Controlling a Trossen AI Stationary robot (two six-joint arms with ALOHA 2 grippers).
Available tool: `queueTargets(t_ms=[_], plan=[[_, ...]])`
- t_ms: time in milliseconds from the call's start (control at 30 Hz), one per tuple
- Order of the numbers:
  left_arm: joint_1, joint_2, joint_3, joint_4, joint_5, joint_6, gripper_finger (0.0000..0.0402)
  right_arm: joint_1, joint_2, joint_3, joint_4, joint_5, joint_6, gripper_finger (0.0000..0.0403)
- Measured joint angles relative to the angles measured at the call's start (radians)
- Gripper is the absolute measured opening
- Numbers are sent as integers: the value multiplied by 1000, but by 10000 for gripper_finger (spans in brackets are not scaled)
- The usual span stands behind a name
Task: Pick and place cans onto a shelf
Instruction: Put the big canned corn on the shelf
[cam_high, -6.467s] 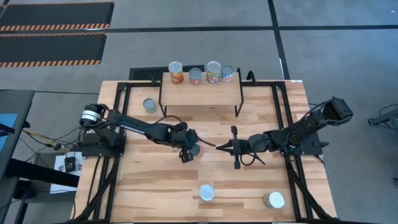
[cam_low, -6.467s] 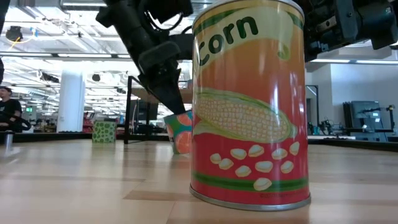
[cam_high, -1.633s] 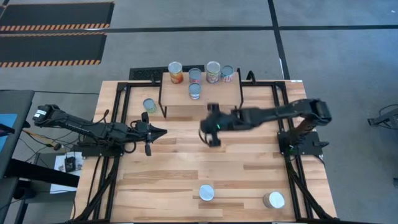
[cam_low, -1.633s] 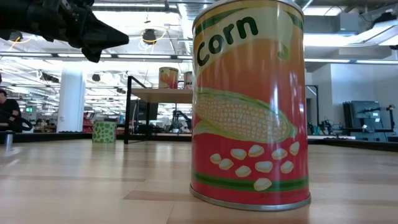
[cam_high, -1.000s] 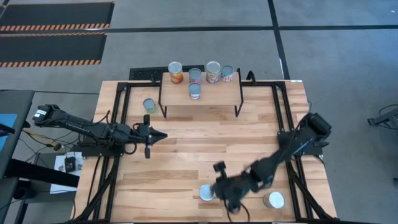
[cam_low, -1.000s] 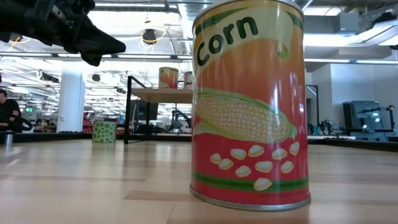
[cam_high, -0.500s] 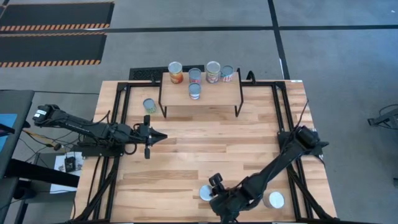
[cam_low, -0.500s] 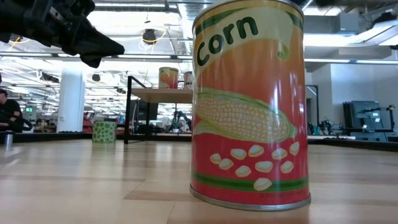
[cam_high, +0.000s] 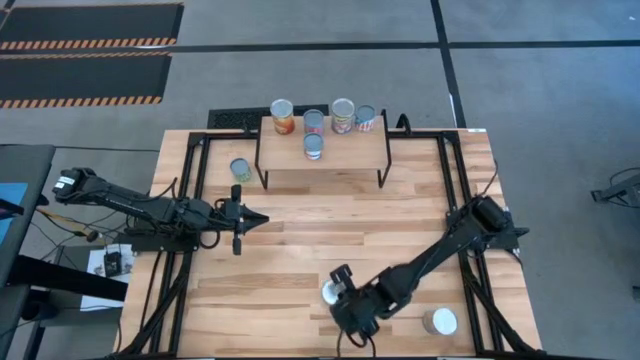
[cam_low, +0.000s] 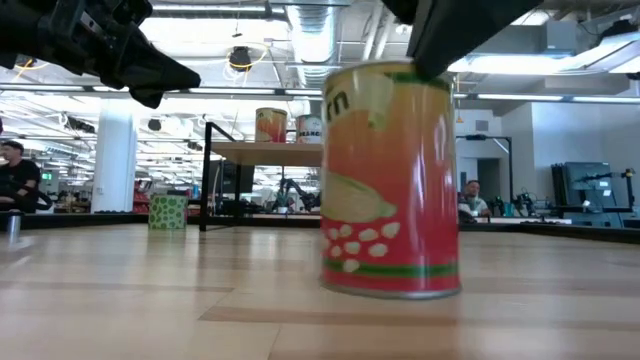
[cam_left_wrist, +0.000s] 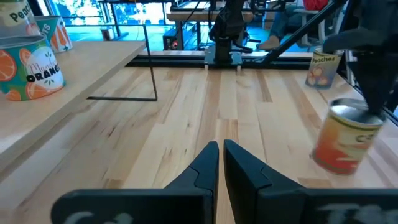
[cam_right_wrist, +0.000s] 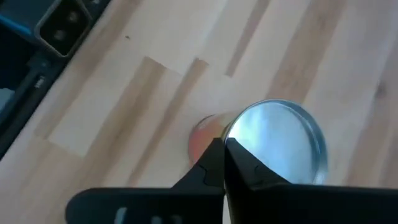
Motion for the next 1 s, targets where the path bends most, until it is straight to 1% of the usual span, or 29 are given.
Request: queueTargets(t_ms=[133, 200, 333, 467, 500, 667, 833, 1000], plan=[[0, 0, 0, 5, 0, -2, 16, -70, -44, 0, 7, 28, -40, 7], [0, 0, 0, 11, 0, 2, 16, -122, -59, 1, 18, 40, -78, 5], [0, 0, 0, 15, 0, 3, 16, -243, -55, 0, 27, 30, -163, 6], [0, 0, 0, 15, 1, 5, 16, -357, -42, -1, 96, -25, -313, 3], [0, 0, 0, 15, 2, 5, 16, -385, -33, 2, 143, -50, -345, 3], [0, 0, 0, 14, 3, 23, 16, -489, -20, 3, 218, -134, -453, 4], [0, 0, 0, 15, 3, 46, 16, -560, -16, 1, 222, -190, -504, 4], [0, 0, 0, 15, 3, 46, 16, -597, -16, 1, 213, -202, -518, 4]])
